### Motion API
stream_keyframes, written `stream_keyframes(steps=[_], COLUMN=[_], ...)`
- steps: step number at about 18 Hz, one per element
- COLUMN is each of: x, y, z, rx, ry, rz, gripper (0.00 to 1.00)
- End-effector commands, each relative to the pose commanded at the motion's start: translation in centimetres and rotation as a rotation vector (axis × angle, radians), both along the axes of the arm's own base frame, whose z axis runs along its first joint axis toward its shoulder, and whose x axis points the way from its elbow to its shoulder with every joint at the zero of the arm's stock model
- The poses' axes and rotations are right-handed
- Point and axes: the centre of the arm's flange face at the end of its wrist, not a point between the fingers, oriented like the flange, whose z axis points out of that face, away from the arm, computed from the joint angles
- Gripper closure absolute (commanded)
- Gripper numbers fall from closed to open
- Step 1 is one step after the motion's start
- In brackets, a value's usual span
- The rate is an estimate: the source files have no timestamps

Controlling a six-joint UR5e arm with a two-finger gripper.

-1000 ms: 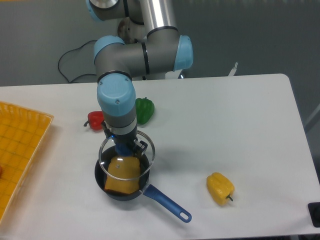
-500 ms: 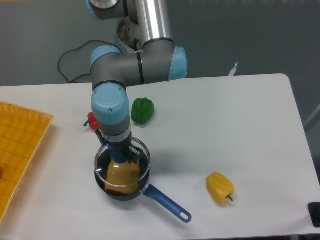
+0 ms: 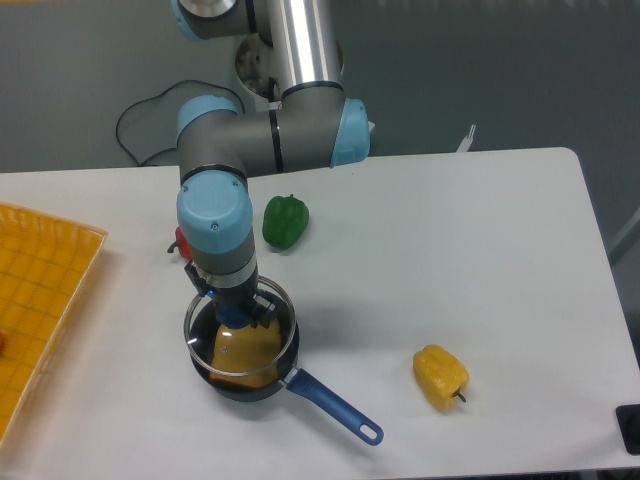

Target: Close the pot lid

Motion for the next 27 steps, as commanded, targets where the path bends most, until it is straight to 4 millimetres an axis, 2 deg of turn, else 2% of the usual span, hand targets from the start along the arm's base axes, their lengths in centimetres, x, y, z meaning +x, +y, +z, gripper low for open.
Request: stream_keyframes(steps=[12,16,27], x=[-0.4,-0.5,-1.0], y=[0.7,0.8,0.8], z=[0.4,-0.4,-0.3], rx=[0.013,0.003,0.005], ry=[0.01,0.006,0.009], rz=[0.003,0.002,-0.002], gripper=[0.56,0.55,0.55])
